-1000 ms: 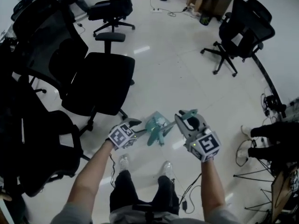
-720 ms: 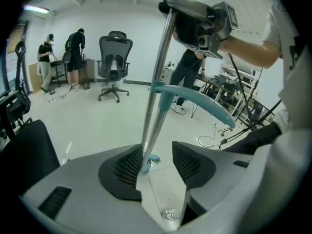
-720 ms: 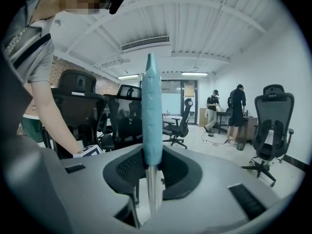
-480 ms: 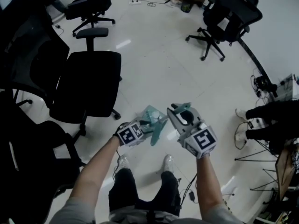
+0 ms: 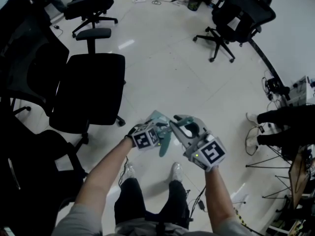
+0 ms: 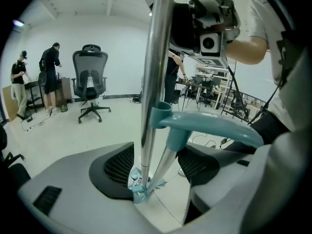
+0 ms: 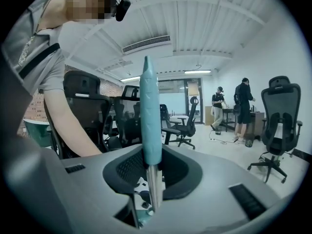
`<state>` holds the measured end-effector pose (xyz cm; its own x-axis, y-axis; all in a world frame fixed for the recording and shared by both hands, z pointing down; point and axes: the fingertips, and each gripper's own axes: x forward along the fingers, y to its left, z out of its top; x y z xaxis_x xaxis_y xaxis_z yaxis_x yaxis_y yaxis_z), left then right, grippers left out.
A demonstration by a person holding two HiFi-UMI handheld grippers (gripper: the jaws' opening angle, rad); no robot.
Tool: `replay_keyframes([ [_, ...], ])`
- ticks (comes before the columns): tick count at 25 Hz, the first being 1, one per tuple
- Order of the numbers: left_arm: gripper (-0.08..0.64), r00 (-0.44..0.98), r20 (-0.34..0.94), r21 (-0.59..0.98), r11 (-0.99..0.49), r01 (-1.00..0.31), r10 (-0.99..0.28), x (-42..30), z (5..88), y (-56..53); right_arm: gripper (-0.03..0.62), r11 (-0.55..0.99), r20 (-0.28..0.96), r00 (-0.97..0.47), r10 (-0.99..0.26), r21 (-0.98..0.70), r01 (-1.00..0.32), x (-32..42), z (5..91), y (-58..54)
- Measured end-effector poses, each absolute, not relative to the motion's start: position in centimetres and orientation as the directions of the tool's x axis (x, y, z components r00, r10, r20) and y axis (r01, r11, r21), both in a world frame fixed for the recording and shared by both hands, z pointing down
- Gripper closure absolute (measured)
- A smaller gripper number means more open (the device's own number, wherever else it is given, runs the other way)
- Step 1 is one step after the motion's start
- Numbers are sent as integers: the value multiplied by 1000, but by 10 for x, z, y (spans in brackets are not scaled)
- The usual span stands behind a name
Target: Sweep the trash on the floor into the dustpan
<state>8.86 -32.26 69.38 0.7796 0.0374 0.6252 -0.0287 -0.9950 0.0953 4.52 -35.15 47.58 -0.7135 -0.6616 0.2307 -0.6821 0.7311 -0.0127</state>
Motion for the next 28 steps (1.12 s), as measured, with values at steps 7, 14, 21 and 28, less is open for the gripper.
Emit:
replay_keyframes([
  [7,313,790,606,108,-993,37,95,100,692,-320,511,729,234,-720,-654,-59,-682,55,477,-352],
  [14,334,819,566,178,-984,-7,97,103,692,-320,512,733,224,-723,-653,-55,-679,57,477,-352],
  [21,360,795,599,203,-978,-37,95,101,696,-321,508,725,224,-717,-660,-59,-686,57,480,-352],
  [28,287,770,632,272,-956,-107,94,79,689,-319,345,667,251,-674,-695,-127,-734,77,471,-359],
])
